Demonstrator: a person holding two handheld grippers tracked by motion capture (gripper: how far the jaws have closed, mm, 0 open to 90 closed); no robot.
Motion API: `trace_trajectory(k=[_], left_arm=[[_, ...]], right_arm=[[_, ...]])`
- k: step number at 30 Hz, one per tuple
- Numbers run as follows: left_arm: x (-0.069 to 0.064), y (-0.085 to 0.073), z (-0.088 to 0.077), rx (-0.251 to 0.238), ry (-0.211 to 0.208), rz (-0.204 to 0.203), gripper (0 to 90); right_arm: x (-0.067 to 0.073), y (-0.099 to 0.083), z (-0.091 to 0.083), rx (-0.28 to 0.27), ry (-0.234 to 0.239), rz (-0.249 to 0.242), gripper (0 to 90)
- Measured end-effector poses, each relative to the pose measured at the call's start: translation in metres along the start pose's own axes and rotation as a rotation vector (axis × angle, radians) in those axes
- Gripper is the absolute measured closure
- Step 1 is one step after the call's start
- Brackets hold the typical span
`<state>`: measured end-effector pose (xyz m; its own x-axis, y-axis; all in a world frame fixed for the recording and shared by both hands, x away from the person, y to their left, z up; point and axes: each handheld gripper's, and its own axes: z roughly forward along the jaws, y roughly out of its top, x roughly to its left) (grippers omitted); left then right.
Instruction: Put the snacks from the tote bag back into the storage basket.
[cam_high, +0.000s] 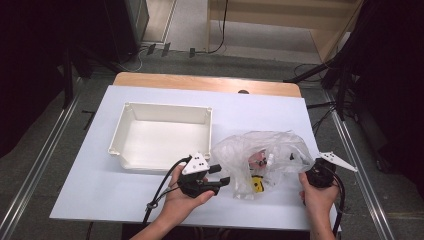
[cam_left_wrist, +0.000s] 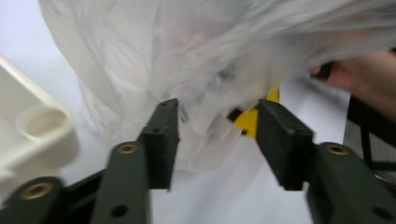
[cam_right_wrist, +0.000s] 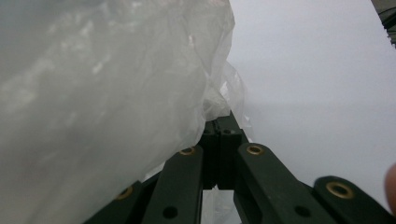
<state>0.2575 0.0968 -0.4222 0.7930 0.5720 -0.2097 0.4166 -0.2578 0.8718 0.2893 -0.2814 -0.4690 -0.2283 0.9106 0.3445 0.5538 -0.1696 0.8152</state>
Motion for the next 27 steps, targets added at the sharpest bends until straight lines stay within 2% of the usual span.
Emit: trace_trajectory(k=[5, 8, 10, 11, 13, 15, 17, 20, 21, 23, 24, 27], left_arm=[[0.007, 0.007, -0.015, -0.096, 0.08, -0.013, 27.4], [0.007, 0.013, -0.02, -0.129, 0.132, 0.005, 20.2], [0.004, 0.017, -0.026, -0.182, 0.18, 0.025, 12.1], [0.001, 0.019, -0.03, -0.227, 0.184, 0.031, 10.9], [-0.004, 0.025, -0.033, -0.257, 0.179, 0.067, 9.5], [-0.009, 0.032, -0.031, -0.239, 0.146, 0.114, 9.5], [-0.012, 0.037, -0.026, -0.212, 0.132, 0.146, 9.7], [-0.012, 0.04, -0.018, -0.183, 0.139, 0.153, 17.7], [-0.013, 0.04, -0.016, -0.177, 0.128, 0.155, 27.9], [-0.015, 0.039, -0.012, -0.153, 0.105, 0.183, 45.7], [-0.016, 0.038, -0.01, -0.139, 0.095, 0.192, 59.5], [-0.013, 0.036, -0.004, -0.093, 0.067, 0.178, 80.8]], right_arm=[[0.002, 0.0, 0.0, -0.006, 0.003, -0.013, 90.0], [0.003, 0.001, -0.001, -0.008, 0.001, -0.017, 90.0], [0.003, 0.001, -0.001, -0.006, 0.001, -0.02, 90.0], [0.004, 0.0, -0.001, -0.005, 0.002, -0.021, 90.0], [0.004, 0.0, 0.0, 0.004, 0.001, -0.029, 90.0], [0.006, -0.001, 0.001, 0.008, 0.004, -0.036, 90.0], [0.007, -0.001, 0.002, 0.014, 0.012, -0.041, 90.0], [0.01, -0.002, 0.003, 0.025, 0.014, -0.057, 90.0], [0.011, -0.003, 0.003, 0.026, 0.016, -0.064, 90.0], [0.013, -0.003, 0.003, 0.033, 0.021, -0.077, 90.0], [0.014, -0.004, 0.003, 0.034, 0.023, -0.078, 90.0], [0.013, -0.004, 0.003, 0.04, 0.034, -0.078, 90.0]])
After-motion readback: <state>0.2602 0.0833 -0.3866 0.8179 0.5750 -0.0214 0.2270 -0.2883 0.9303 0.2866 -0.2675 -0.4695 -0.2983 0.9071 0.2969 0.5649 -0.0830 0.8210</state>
